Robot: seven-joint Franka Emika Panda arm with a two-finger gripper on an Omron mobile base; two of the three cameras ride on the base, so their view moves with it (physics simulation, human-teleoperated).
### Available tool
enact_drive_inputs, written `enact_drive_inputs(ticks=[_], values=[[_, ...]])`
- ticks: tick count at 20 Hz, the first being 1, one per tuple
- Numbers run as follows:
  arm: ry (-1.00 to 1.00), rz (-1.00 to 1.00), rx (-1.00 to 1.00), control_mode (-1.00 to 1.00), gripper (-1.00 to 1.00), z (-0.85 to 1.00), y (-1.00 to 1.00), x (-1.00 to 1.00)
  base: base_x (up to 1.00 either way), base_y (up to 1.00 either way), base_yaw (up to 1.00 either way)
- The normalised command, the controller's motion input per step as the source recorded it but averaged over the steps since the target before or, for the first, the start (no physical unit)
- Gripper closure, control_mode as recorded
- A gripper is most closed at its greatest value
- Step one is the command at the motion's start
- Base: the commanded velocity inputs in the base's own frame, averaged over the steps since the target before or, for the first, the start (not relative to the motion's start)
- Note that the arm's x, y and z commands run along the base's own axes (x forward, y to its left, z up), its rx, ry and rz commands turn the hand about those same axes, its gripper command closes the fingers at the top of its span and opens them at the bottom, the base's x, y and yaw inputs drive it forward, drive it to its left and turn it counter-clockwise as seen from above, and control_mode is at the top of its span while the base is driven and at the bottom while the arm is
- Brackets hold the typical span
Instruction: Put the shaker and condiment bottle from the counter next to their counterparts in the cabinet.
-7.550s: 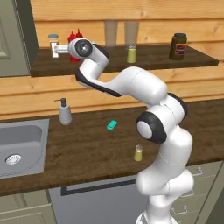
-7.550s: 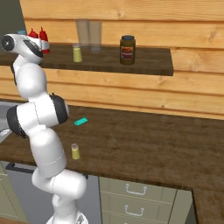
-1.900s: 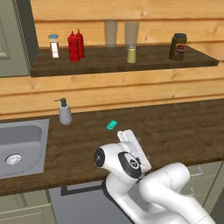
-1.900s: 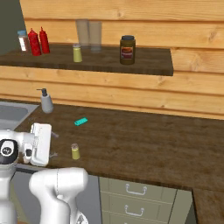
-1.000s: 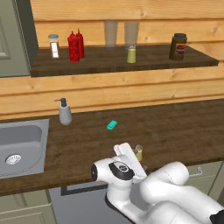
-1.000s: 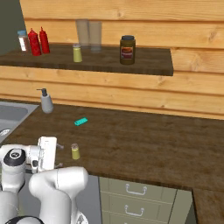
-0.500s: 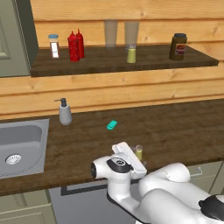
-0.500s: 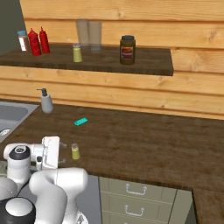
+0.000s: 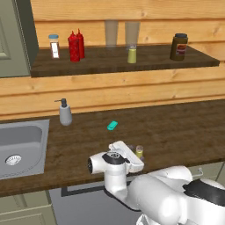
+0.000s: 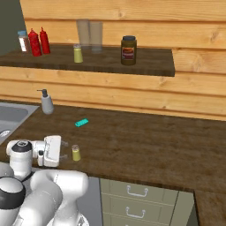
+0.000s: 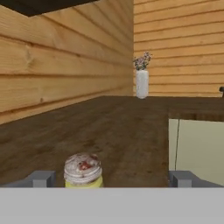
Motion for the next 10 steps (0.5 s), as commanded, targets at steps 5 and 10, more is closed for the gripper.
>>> enact_drive_inputs(ticks=[5,10], values=[[0.05,0.0,-0.02,-1.0,-1.0,0.0,0.0,0.02,0.0,0.0,0.0],[0.06,0.0,0.0,-1.0,-1.0,0.0,0.0,0.05,0.0,0.0,0.0]])
